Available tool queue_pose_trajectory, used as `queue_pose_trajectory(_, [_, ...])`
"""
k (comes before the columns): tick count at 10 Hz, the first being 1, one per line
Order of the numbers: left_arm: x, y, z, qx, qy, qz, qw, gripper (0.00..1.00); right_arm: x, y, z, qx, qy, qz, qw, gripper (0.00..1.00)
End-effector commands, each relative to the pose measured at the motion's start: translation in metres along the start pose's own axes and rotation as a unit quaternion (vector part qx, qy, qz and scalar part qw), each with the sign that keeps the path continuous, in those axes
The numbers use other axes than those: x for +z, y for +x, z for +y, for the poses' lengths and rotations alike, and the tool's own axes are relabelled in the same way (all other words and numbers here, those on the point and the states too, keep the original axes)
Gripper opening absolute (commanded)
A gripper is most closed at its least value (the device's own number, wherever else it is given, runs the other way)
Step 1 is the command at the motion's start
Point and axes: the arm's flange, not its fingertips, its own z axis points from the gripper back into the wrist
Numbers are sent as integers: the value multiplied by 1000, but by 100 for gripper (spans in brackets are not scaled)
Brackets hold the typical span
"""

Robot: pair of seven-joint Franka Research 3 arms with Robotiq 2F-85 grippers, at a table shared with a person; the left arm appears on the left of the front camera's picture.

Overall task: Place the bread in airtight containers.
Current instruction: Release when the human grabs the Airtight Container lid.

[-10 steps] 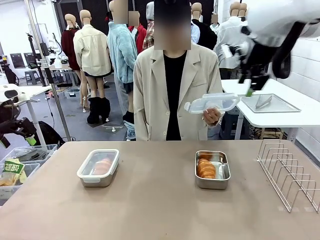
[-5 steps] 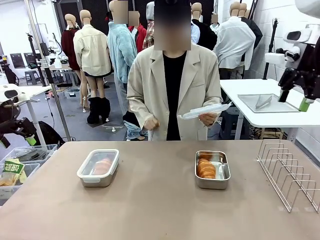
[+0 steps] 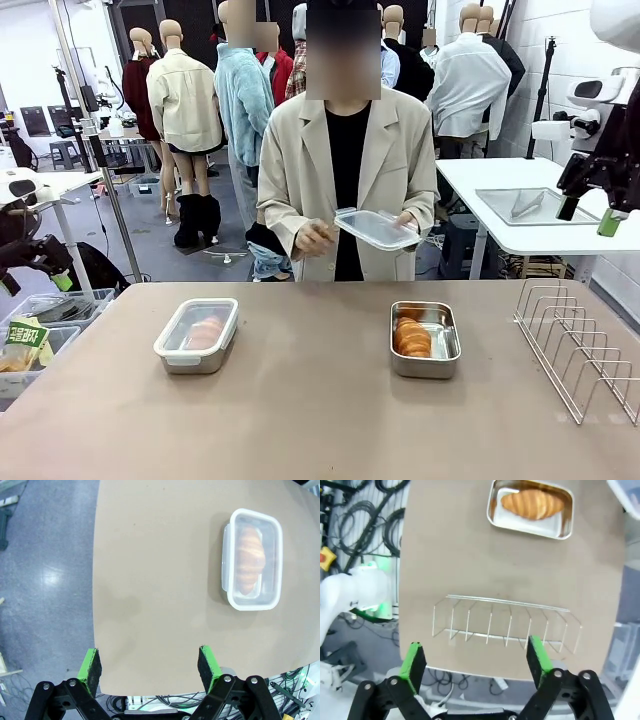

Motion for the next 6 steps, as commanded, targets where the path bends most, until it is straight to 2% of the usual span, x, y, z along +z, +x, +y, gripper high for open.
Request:
queue_pose_trajectory(1, [0,-1,0,7,4,-5,1000,100,1,1,2,1,1,6,1000,100])
queue_pose_trajectory(6, [0,-1,0,7,4,-5,1000,100,1,1,2,1,1,6,1000,100])
